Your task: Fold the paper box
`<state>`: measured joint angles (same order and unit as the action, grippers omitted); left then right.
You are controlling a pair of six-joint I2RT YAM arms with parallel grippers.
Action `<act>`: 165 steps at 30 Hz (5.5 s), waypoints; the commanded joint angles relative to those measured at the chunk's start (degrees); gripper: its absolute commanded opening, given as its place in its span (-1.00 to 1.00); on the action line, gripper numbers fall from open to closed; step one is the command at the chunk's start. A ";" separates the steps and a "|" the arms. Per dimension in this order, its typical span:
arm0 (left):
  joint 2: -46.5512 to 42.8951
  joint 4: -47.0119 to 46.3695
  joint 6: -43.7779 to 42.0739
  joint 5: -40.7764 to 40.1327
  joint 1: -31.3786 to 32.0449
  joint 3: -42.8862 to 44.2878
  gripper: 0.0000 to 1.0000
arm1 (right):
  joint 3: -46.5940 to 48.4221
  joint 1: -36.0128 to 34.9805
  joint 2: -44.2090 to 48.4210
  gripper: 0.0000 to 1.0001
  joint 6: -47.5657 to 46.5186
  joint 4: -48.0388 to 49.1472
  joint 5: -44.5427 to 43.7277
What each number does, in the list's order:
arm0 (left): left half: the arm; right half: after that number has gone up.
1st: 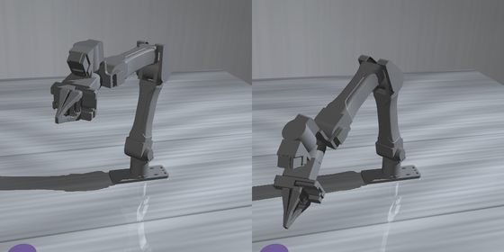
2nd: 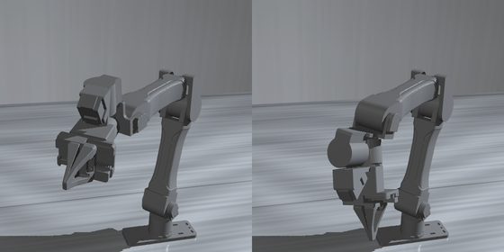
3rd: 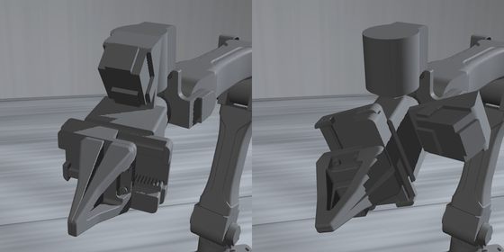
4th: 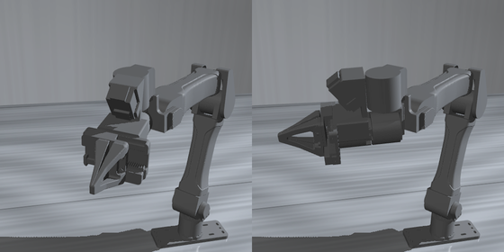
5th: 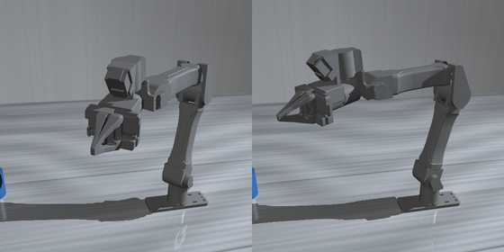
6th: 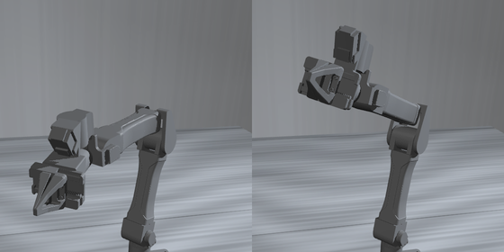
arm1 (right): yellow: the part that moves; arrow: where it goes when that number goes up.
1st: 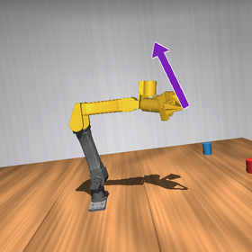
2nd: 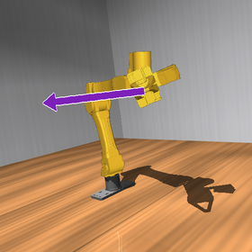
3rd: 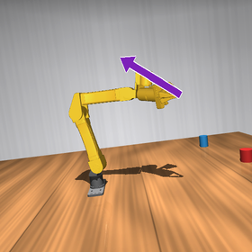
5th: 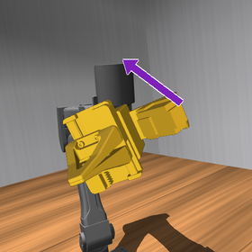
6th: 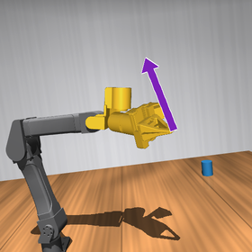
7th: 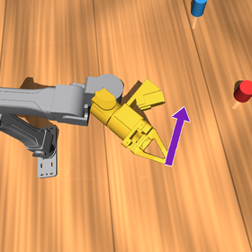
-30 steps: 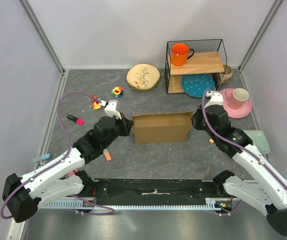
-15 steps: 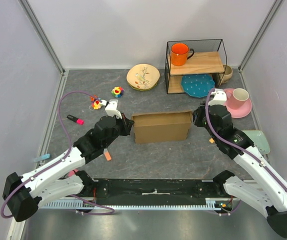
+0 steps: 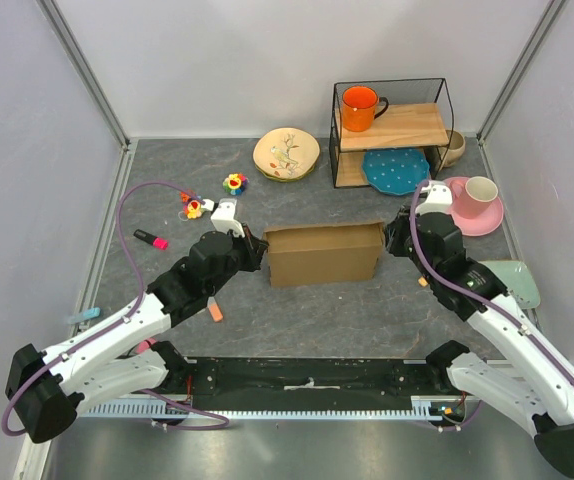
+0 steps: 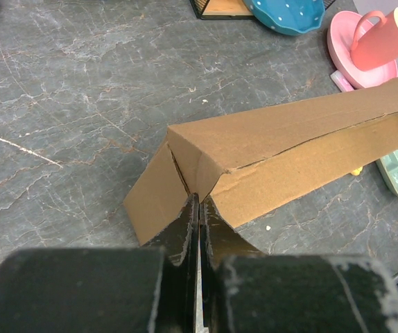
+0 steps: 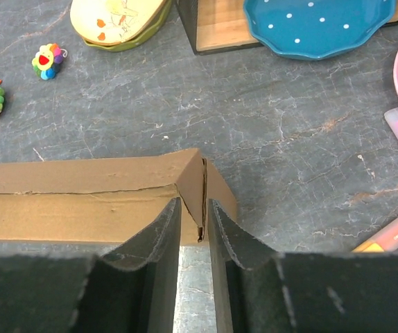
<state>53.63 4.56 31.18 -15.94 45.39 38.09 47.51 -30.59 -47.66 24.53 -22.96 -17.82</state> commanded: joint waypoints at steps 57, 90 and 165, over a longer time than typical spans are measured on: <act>-3.79 0.81 -6.57 -1.46 0.23 4.19 -0.30 | -8.92 -0.09 0.46 -1.00 4.29 1.08 0.07; 3.33 -4.29 -12.02 -2.25 0.23 6.83 -0.29 | -8.83 -0.09 0.46 -1.00 3.85 0.90 0.25; 3.77 -9.57 -2.97 -0.75 1.90 -10.58 -0.97 | -8.74 -0.09 2.13 -0.82 4.90 -1.38 -0.90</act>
<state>55.51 -13.76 25.45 -17.82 46.76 30.44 41.25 -30.76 -46.26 27.75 -22.61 -18.37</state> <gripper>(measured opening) 0.025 0.094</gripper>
